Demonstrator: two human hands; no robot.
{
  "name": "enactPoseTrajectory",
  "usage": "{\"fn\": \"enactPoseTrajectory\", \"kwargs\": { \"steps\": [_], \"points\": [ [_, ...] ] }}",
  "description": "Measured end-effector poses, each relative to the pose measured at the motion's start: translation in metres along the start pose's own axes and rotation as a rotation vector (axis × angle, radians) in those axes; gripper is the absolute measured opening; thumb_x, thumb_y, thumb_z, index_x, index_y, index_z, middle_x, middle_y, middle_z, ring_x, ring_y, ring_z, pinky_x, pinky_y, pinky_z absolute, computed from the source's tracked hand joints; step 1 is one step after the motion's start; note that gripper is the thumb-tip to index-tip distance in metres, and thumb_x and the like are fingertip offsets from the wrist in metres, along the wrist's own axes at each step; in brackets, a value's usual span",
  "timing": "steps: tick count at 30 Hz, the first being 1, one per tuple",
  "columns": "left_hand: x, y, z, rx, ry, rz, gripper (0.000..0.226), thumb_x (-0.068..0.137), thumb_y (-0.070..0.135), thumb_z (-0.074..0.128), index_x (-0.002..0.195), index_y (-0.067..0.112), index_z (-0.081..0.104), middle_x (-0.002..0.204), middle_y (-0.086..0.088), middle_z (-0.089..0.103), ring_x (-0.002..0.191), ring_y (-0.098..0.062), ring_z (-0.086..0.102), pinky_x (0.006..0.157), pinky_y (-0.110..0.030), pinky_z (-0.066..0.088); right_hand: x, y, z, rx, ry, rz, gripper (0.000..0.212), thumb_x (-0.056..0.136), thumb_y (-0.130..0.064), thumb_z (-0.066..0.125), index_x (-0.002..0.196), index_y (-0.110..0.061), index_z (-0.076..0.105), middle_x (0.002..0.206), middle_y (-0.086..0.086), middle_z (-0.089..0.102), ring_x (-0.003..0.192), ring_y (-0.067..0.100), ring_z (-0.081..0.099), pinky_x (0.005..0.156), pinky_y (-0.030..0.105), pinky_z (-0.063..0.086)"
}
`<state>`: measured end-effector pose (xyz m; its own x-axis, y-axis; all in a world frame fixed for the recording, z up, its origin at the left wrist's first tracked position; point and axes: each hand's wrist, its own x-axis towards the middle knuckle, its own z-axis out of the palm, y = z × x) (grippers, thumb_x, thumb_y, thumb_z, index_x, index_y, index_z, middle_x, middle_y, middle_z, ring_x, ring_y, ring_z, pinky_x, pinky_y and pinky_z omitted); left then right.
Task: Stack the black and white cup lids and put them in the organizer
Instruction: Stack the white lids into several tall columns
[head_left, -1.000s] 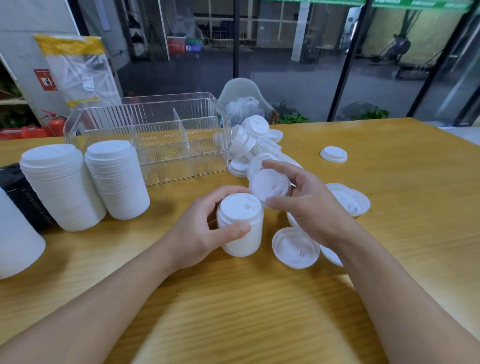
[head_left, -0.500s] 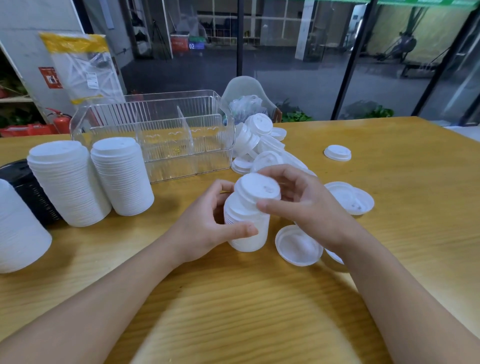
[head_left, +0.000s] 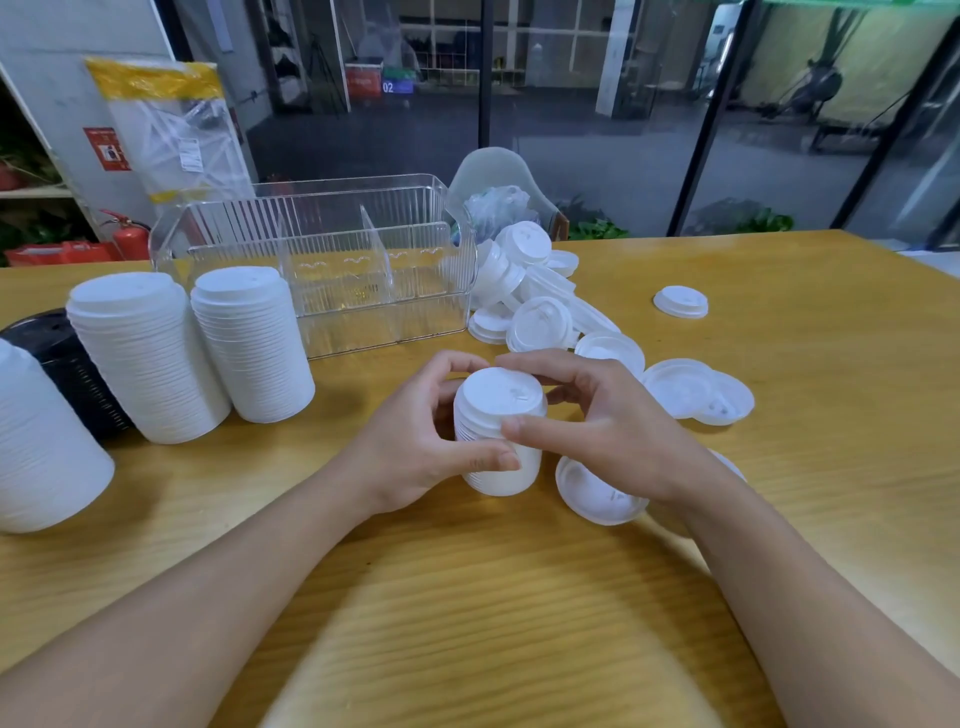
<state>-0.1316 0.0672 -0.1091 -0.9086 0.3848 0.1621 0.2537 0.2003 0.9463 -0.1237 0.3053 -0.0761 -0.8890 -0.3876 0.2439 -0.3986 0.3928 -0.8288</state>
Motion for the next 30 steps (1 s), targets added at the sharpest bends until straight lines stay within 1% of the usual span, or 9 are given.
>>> {"fn": "enactPoseTrajectory", "kwargs": {
  "steps": [5,8,10,13,17,21,23,27,30],
  "points": [
    [-0.002,0.0,0.0,0.037,-0.03,0.05,0.082,0.078,0.041,0.098,0.144,0.035,0.05,0.13,0.004,0.079,0.12,-0.02,0.075,0.101,-0.046,0.061,-0.003,-0.001,-0.004,0.017,-0.055,-0.003,0.053,0.093,-0.026,0.088,0.141,-0.034,0.069,0.132,-0.012,0.075,0.131,0.013,0.066,0.114,0.053,0.048],
    [-0.003,0.001,0.0,0.044,-0.032,0.058,0.069,0.088,0.038,0.092,0.144,0.033,0.053,0.132,0.005,0.077,0.121,-0.019,0.074,0.101,-0.043,0.059,-0.007,0.0,-0.006,0.035,-0.053,0.024,0.06,0.091,-0.027,0.089,0.145,-0.031,0.065,0.134,-0.013,0.074,0.132,0.012,0.065,0.115,0.052,0.048],
    [-0.003,0.001,0.0,0.044,-0.037,0.07,0.062,0.091,0.033,0.088,0.144,0.029,0.056,0.134,0.003,0.076,0.123,-0.021,0.073,0.1,-0.04,0.058,-0.011,-0.001,-0.008,0.044,-0.012,0.041,0.062,0.091,-0.029,0.089,0.148,-0.03,0.063,0.137,-0.014,0.072,0.134,0.009,0.064,0.115,0.051,0.048],
    [-0.004,0.0,-0.002,0.046,-0.033,0.072,0.063,0.09,0.04,0.087,0.145,0.027,0.059,0.135,0.002,0.074,0.124,-0.022,0.072,0.102,-0.044,0.058,-0.023,0.001,-0.012,0.096,0.108,0.029,0.046,0.096,-0.023,0.084,0.14,-0.027,0.069,0.135,-0.01,0.074,0.129,0.015,0.067,0.111,0.052,0.051],
    [-0.005,0.0,-0.002,0.065,-0.033,0.075,0.06,0.092,0.04,0.085,0.145,0.029,0.06,0.134,0.004,0.074,0.123,-0.02,0.071,0.104,-0.046,0.058,-0.05,0.006,-0.017,-0.101,0.18,0.07,0.026,0.094,-0.031,0.085,0.118,-0.035,0.077,0.123,-0.018,0.076,0.125,0.008,0.066,0.11,0.044,0.048],
    [-0.006,0.003,-0.001,0.057,-0.041,0.08,0.058,0.091,0.039,0.083,0.144,0.029,0.06,0.132,0.005,0.075,0.122,-0.017,0.072,0.1,-0.036,0.057,-0.078,0.007,-0.011,-0.373,0.128,0.118,0.038,0.081,-0.053,0.089,0.114,-0.044,0.072,0.126,-0.024,0.069,0.132,0.001,0.052,0.109,0.034,0.044],
    [-0.008,0.004,-0.001,0.052,-0.044,0.078,0.058,0.091,0.039,0.083,0.143,0.029,0.06,0.132,0.004,0.075,0.121,-0.017,0.072,0.099,-0.035,0.057,-0.085,0.009,-0.009,-0.46,0.116,0.082,0.04,0.08,-0.054,0.09,0.114,-0.044,0.071,0.121,-0.027,0.068,0.13,-0.009,0.043,0.113,0.03,0.036],
    [-0.011,0.005,0.001,0.06,-0.052,0.091,0.057,0.091,0.04,0.083,0.142,0.03,0.06,0.132,0.003,0.075,0.12,-0.019,0.072,0.1,-0.042,0.059,-0.085,0.02,-0.004,-0.618,0.142,-0.047,0.023,0.091,-0.045,0.083,0.106,-0.034,0.069,0.108,-0.021,0.072,0.116,-0.001,0.063,0.129,0.04,0.02],
    [-0.013,0.006,0.001,0.07,-0.051,0.1,0.057,0.092,0.042,0.083,0.142,0.03,0.06,0.133,0.004,0.075,0.122,-0.019,0.071,0.102,-0.044,0.058,-0.082,0.023,-0.001,-0.627,0.17,-0.079,0.007,0.103,-0.035,0.072,0.101,-0.028,0.07,0.095,-0.015,0.073,0.099,0.007,0.068,0.128,0.037,0.024]
  ]
}}
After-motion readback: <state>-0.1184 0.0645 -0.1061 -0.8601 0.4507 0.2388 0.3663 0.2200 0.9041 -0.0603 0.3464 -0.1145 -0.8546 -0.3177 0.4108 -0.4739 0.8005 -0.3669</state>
